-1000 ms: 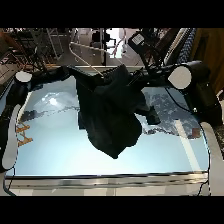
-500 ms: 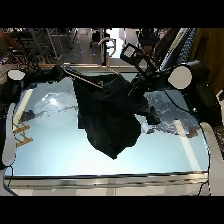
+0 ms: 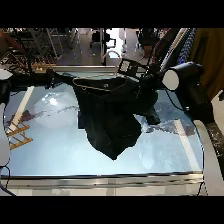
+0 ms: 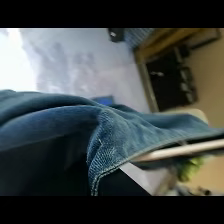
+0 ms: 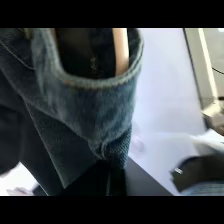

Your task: Fold the clothes and pants, and hang the long-sleeved shirts on hangers.

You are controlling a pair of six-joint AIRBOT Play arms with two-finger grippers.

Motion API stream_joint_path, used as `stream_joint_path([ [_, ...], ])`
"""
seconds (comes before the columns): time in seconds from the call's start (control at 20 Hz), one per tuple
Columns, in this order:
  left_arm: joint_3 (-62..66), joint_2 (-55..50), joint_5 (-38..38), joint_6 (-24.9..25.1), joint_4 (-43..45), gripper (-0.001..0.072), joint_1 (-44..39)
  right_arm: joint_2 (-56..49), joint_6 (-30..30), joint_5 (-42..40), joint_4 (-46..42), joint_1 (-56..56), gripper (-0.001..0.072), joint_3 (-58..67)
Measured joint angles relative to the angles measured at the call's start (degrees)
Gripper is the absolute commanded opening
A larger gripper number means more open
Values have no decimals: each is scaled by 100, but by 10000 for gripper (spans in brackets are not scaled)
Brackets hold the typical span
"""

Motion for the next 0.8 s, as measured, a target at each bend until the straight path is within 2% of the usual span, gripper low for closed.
stream_joint_path([
  [0.1, 0, 4, -413, 0, -356, 26, 107, -164, -44, -186, -313, 2, 24, -2],
  [0.3, 2, -11, -1073, 0, -584, 26, 212, -407, 302, -785, -938, 2, 24, -7],
  [0.6, 2, -26, -1495, 0, -688, 27, 212, -533, 1014, -1340, -1781, 7, 24, -13],
  [0.8, 2, -26, -1681, 0, -1084, 28, 160, -568, 1228, -1585, -2050, 15, 23, -177],
])
